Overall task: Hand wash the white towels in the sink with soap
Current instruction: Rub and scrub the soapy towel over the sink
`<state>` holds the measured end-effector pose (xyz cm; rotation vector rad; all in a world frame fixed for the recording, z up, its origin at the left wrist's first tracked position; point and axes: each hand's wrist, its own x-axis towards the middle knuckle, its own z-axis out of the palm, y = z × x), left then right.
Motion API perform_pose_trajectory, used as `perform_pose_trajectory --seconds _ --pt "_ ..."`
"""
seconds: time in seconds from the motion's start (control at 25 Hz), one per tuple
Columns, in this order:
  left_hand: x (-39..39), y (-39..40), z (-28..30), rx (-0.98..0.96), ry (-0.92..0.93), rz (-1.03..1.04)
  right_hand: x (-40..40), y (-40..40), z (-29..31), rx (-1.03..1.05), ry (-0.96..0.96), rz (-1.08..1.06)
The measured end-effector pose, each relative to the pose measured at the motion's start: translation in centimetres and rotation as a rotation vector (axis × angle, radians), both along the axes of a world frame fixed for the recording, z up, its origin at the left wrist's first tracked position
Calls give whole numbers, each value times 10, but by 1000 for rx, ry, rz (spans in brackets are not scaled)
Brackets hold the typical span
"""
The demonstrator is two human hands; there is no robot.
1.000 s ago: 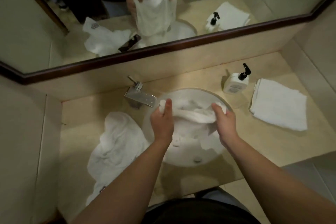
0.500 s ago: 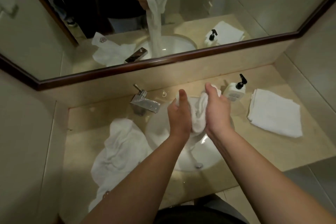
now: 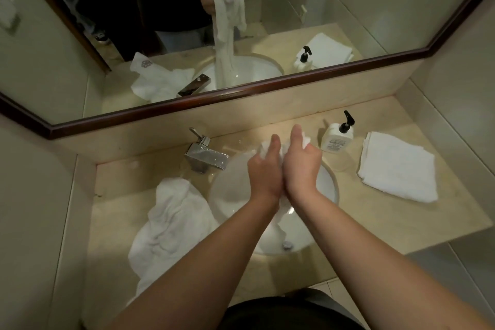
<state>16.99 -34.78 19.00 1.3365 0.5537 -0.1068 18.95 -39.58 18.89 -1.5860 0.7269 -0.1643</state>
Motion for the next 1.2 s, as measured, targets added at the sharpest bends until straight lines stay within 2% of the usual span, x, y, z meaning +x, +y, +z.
perform_pose_trajectory --seconds 0.04,0.12,0.2,0.28,0.32,0.4,0.48,0.56,0.64,0.72,0.8,1.0,1.12,1.2 --pt "-3 -4 2 35 -19 -25 10 -5 1 47 20 -25" --pt "6 -4 5 60 10 42 10 -4 0 30 55 78" --pt "24 7 4 -36 104 156 -11 4 0 -29 -2 252" --pt "28 15 -1 -97 128 140 -23 6 6 -50 -76 329" --pt "24 12 -3 -75 97 81 -17 3 8 -76 -84 297" --pt "12 3 -5 57 16 -57 9 -5 10 -41 -34 102" --pt "18 3 -1 168 5 -45 16 0 11 8 -3 24" --pt "34 12 2 84 109 83 -4 16 6 -36 -79 154" --pt "35 15 0 26 134 110 -14 14 6 -25 -121 285" --pt "21 3 -7 143 44 -24 9 -2 7 -61 -72 215" --pt "15 -4 -8 171 -2 -104 28 -12 5 -44 -12 130" --pt "42 15 -6 40 55 44 2 8 2 -47 -49 338" --pt "36 14 -5 84 24 -10 36 -14 14 26 -3 161" --pt "42 26 1 159 54 87 50 -28 19 90 19 107"
